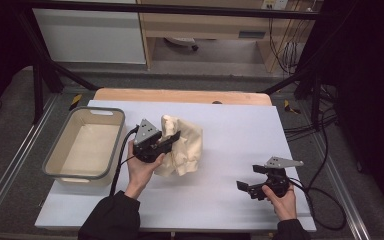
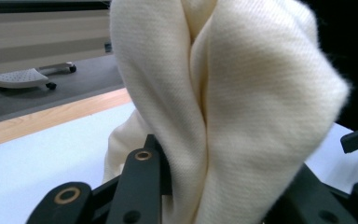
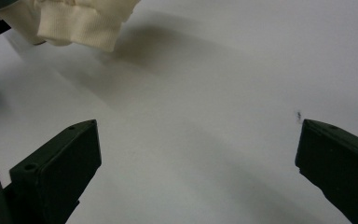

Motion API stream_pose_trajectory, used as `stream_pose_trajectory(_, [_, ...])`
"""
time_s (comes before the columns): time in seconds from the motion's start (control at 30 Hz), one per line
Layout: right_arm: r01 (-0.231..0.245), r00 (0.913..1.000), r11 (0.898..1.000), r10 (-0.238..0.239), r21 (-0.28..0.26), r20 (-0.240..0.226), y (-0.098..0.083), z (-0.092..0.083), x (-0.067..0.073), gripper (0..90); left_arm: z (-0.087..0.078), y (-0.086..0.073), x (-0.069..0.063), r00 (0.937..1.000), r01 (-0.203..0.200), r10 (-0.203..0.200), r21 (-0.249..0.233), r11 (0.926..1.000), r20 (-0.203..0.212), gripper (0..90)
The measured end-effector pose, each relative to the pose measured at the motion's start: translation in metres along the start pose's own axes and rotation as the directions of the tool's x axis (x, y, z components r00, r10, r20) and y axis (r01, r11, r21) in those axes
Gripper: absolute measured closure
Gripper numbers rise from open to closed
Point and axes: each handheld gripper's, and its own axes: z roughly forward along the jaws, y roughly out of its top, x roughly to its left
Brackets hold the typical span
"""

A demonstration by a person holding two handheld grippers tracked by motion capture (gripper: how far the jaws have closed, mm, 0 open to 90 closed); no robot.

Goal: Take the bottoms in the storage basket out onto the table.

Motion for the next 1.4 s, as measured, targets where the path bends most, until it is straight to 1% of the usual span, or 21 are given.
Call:
stream_pose_trajectory(0.17, [0.002,1.0,1.0,-0.002,-0.001,0.0,0.0,0.0,0.0,0.6,0.006,-0.005,-0.003,0.9999,-0.008,0.008,0.02,0.9998,0.007,68.2])
stream_pose_trajectory(0.47, [0.001,1.0,1.0,-0.001,0.001,0.0,0.0,0.0,0.0,0.6,0.013,-0.013,-0.007,0.9998,-0.01,0.01,0.05,0.9987,0.016,67.9])
stream_pose_trajectory(0.8, [0.002,1.0,1.0,-0.002,0.0,0.001,0.0,0.0,0.0,0.6,0.023,-0.023,-0.012,0.9993,-0.024,0.021,0.101,0.9945,0.032,67.0])
stream_pose_trajectory(1.07, [0.003,1.0,1.0,-0.003,-0.002,-0.001,0.0,0.0,0.0,0.6,0.029,-0.028,-0.017,0.9984,-0.034,0.028,0.123,0.9919,0.05,65.9])
stream_pose_trajectory(1.3, [0.002,1.0,1.0,-0.002,-0.003,0.0,0.0,-0.001,0.0,0.6,0.032,-0.031,-0.019,0.9973,-0.057,0.049,0.147,0.9876,0.054,62.0])
stream_pose_trajectory(1.4, [0.004,1.0,1.0,-0.004,-0.003,0.0,0.0,-0.001,0.0,0.6,0.034,-0.032,-0.02,0.9969,-0.06,0.051,0.158,0.9855,0.06,58.6])
